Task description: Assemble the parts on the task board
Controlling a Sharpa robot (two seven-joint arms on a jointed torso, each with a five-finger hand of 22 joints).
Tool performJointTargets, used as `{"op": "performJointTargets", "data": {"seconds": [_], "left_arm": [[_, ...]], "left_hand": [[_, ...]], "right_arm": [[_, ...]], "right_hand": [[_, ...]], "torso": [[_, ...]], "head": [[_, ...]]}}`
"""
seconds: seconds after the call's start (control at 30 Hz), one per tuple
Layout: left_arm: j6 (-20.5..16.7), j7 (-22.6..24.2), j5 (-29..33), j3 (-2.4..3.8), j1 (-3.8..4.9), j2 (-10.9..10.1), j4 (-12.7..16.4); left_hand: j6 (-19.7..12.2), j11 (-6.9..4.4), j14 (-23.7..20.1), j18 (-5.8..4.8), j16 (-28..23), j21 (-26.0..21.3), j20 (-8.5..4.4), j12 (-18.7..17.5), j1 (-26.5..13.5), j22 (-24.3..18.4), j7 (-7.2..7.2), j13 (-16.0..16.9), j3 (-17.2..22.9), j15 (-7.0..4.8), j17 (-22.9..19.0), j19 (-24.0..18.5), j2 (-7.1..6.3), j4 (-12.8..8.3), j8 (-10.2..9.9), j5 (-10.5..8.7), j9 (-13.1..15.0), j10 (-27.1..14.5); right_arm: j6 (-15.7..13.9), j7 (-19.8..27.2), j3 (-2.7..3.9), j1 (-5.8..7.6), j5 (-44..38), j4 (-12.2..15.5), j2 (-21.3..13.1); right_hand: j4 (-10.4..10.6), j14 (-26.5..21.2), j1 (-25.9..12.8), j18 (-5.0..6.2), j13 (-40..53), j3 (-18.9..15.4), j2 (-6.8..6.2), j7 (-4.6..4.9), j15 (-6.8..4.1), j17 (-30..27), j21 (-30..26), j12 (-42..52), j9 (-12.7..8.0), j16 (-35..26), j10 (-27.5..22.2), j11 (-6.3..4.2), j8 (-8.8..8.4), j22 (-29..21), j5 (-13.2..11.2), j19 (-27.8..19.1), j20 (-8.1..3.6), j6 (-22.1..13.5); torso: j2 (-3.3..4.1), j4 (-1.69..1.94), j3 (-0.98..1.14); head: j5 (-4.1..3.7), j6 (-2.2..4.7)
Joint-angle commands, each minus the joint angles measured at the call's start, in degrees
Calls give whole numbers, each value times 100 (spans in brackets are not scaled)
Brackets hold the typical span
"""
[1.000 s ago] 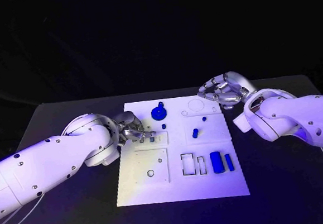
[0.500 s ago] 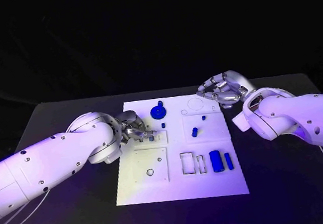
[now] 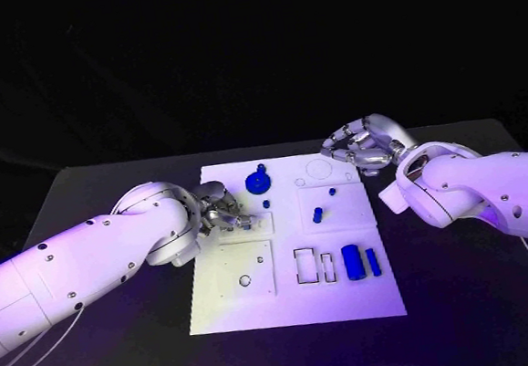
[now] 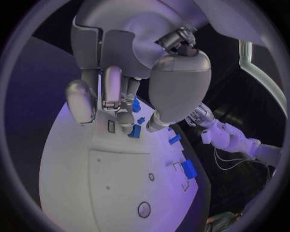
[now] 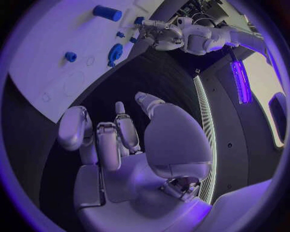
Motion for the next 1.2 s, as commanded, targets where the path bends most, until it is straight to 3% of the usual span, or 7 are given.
{"op": "performJointTargets", "data": {"seconds": [0.03, 0.53, 0.97, 1.2], "left_arm": [[124, 15, 27, 1, 1, 14, 5], [172, 3, -4, 0, 1, 21, 13], [215, -6, -20, -5, 1, 37, -7], [184, -10, -21, -7, 0, 54, -25]], "left_hand": [[45, -13, 513, 9, 1, 32, -38, 26, 47, 6, -3, 8, 32, -44, 1229, 4, 0, 1, 24, 33, -8, 41], [47, -37, 513, 3, 1, 49, -61, 100, 127, 37, -29, 72, 182, -66, 1226, 17, -15, -3, 90, 35, -19, 94], [15, -67, 515, -1, 4, 56, -89, 184, 364, 56, -58, 118, 697, -95, 1231, 24, -136, -9, 216, 15, -67, 123], [-24, -80, 515, -1, 4, 56, -100, 206, 502, 62, -67, 97, 1196, -107, 1232, 27, -176, -18, 312, -2, -102, 118]], "right_arm": [[77, 27, 0, -3, -42, 3, 4], [83, 26, -1, -4, -42, -3, 4], [79, 29, -1, -6, -42, -4, 1], [72, 32, -1, -7, -42, 1, -4]], "right_hand": [[23, 312, -45, 108, -3, 9, -2, -23, -18, 256, -19, -17, 5, -33, -31, -19, 24, -5, 18, -29, -6, -36], [23, 312, -45, 108, -3, 9, -2, -23, -18, 256, -19, -17, 5, -33, -31, -19, 24, -5, 18, -29, -6, -36], [23, 312, -45, 108, -3, 9, -2, -23, -18, 256, -19, -17, 5, -33, -31, -19, 24, -5, 18, -29, -6, -36], [33, 310, -45, 112, -11, 4, 1, -24, -18, 248, -36, -24, 10, -37, -37, -20, 28, -19, 26, -37, -6, -39]], "torso": [[-2, 10, 0], [-1, 4, 2], [3, 1, 0], [3, 3, -1]], "head": [[-6, 2], [-3, -3], [-5, -11], [-4, -17]]}}
